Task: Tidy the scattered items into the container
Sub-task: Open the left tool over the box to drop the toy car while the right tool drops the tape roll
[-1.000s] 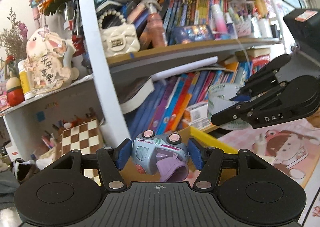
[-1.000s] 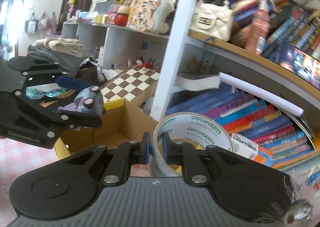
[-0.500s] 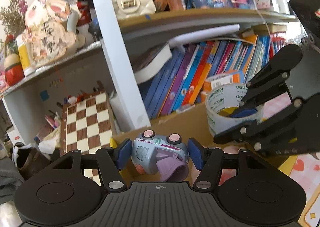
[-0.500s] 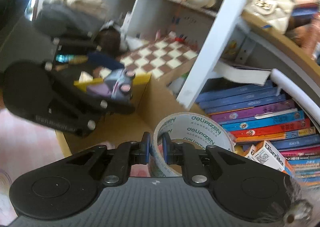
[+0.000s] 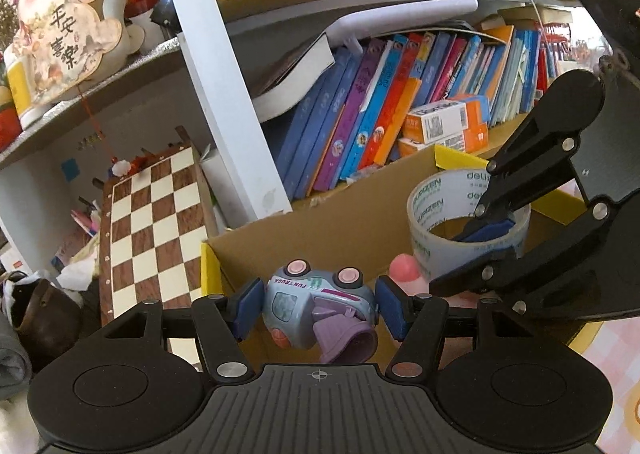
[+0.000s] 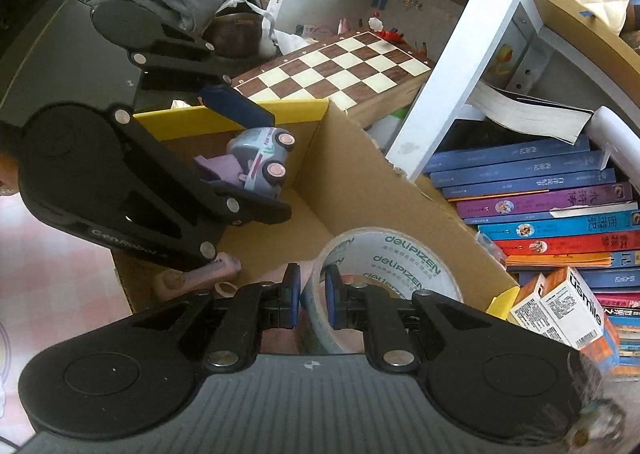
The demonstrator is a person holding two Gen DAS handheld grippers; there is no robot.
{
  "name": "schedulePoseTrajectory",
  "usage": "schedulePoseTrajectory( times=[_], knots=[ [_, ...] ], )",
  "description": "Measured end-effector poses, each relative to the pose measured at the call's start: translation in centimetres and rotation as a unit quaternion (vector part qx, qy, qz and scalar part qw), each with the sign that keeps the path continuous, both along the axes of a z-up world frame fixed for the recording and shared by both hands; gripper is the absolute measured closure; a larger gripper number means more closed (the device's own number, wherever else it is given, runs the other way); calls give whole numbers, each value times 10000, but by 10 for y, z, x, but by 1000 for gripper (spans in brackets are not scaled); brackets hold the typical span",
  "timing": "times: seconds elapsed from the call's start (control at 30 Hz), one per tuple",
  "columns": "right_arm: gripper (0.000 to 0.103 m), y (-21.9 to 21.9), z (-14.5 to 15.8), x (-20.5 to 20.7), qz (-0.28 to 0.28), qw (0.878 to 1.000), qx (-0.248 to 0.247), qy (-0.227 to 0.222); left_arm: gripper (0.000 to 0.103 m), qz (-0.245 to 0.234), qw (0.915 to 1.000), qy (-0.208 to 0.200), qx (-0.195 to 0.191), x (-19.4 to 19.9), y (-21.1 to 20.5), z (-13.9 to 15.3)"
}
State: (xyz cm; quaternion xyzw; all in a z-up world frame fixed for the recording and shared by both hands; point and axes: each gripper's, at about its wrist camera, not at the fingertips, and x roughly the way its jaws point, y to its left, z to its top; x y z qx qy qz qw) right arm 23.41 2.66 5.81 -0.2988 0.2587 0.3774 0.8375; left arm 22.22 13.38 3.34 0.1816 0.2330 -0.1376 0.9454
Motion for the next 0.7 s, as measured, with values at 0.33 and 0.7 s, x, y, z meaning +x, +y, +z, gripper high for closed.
schedulePoseTrajectory(
  times=[0.33,0.7],
  knots=[
    [88,0,-2,5,-34,9998,89,196,41,-16,9997,21,250,2,-5,-2],
    [66,-2,3,2,-91,9998,160,93,37,2,9996,60,275,2,-7,-1]
  ],
)
